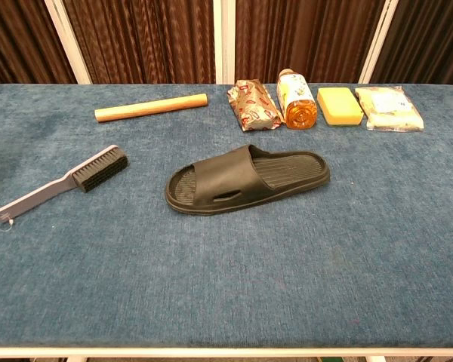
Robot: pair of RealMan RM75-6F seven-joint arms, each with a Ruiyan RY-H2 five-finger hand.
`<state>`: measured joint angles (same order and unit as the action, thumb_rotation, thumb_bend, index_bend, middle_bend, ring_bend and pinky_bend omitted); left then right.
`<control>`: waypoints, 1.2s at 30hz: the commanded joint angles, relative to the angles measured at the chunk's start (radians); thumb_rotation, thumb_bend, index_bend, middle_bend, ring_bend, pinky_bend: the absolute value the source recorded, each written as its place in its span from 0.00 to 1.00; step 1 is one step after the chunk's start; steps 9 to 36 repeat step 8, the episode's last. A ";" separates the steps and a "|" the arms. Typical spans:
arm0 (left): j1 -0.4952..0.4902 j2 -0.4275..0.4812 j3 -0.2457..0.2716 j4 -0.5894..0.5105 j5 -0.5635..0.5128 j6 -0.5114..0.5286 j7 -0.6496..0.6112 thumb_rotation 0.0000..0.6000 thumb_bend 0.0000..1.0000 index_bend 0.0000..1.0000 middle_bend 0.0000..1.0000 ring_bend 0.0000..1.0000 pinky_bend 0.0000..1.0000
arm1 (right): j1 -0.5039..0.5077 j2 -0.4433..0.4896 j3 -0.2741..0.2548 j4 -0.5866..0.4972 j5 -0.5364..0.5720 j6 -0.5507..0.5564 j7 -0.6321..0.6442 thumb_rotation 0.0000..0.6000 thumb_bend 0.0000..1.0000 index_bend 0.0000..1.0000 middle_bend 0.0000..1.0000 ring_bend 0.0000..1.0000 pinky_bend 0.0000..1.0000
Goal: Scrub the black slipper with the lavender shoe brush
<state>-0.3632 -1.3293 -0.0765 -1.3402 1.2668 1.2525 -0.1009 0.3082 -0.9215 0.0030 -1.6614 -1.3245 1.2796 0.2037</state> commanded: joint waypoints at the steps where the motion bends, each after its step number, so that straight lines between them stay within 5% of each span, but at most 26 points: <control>1: 0.093 0.070 0.008 -0.086 -0.022 0.102 0.019 1.00 0.07 0.17 0.19 0.06 0.22 | -0.085 -0.047 -0.031 0.055 -0.069 0.109 0.004 1.00 0.16 0.00 0.20 0.02 0.15; 8: 0.218 0.102 0.060 -0.199 0.030 0.258 0.073 1.00 0.07 0.19 0.19 0.06 0.22 | -0.182 -0.120 -0.054 0.091 -0.128 0.224 -0.010 1.00 0.16 0.00 0.16 0.02 0.13; 36: 0.218 0.102 0.060 -0.199 0.030 0.258 0.073 1.00 0.07 0.19 0.19 0.06 0.22 | -0.182 -0.120 -0.054 0.091 -0.128 0.224 -0.010 1.00 0.16 0.00 0.16 0.02 0.13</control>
